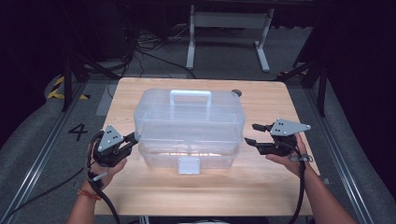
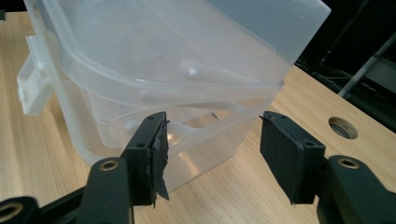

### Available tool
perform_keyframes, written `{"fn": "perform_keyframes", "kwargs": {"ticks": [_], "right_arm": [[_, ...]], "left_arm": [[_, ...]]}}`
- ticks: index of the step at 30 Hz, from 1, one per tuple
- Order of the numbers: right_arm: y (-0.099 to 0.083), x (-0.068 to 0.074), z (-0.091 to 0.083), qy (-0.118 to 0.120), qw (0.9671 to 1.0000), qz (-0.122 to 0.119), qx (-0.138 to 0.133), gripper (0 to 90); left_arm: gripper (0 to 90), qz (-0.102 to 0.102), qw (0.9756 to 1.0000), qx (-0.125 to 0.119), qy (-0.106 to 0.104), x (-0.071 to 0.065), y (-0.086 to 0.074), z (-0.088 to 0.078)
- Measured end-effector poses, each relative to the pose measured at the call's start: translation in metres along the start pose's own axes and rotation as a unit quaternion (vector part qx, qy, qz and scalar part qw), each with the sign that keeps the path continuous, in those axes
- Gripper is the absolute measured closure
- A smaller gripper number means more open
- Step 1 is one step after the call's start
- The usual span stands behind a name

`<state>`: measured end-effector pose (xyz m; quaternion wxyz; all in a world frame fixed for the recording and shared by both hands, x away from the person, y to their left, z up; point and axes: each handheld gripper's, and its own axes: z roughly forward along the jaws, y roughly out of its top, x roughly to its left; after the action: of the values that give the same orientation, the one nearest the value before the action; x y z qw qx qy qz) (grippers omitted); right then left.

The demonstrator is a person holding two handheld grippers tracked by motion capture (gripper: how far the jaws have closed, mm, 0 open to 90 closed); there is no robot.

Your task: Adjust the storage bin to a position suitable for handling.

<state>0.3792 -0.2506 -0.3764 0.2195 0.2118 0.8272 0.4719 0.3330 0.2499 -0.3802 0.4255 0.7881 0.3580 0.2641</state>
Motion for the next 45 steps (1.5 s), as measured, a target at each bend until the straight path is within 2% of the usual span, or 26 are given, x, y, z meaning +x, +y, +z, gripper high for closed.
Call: {"fn": "perform_keyframes", "kwargs": {"ticks": [7, 13, 18, 24, 38, 42, 45], "right_arm": [[0.002, 0.006, 0.012, -0.004, 0.9999, -0.007, -0.010, 42.5], [0.006, 0.009, 0.019, -0.016, 0.9995, -0.011, -0.025, 44.4], [0.006, 0.009, 0.019, -0.015, 0.9993, -0.013, -0.031, 46.8], [0.006, 0.008, 0.019, -0.014, 0.9994, -0.007, -0.032, 44.7], [0.010, 0.010, 0.020, -0.033, 0.9984, -0.011, -0.045, 44.7], [0.013, 0.010, 0.019, -0.039, 0.9979, -0.010, -0.052, 44.9], [0.017, 0.010, 0.018, -0.048, 0.9966, -0.005, -0.067, 46.3]], "left_arm": [[80.2, -0.004, 1.0000, -0.003, -0.002, 0.002, 0.002, 0.002], [79.7, 0.003, 1.0000, -0.008, -0.001, 0.004, 0.005, 0.001], [79.6, 0.002, 1.0000, -0.009, 0.000, 0.004, 0.006, 0.001], [79.7, 0.004, 1.0000, -0.008, 0.000, 0.004, 0.006, 0.001], [76.8, 0.009, 0.9998, -0.017, -0.002, 0.004, 0.005, -0.001], [76.3, 0.001, 0.9998, -0.018, -0.004, 0.004, 0.003, -0.003], [75.6, 0.007, 0.9999, -0.011, -0.002, 0.003, 0.001, -0.003]]}}
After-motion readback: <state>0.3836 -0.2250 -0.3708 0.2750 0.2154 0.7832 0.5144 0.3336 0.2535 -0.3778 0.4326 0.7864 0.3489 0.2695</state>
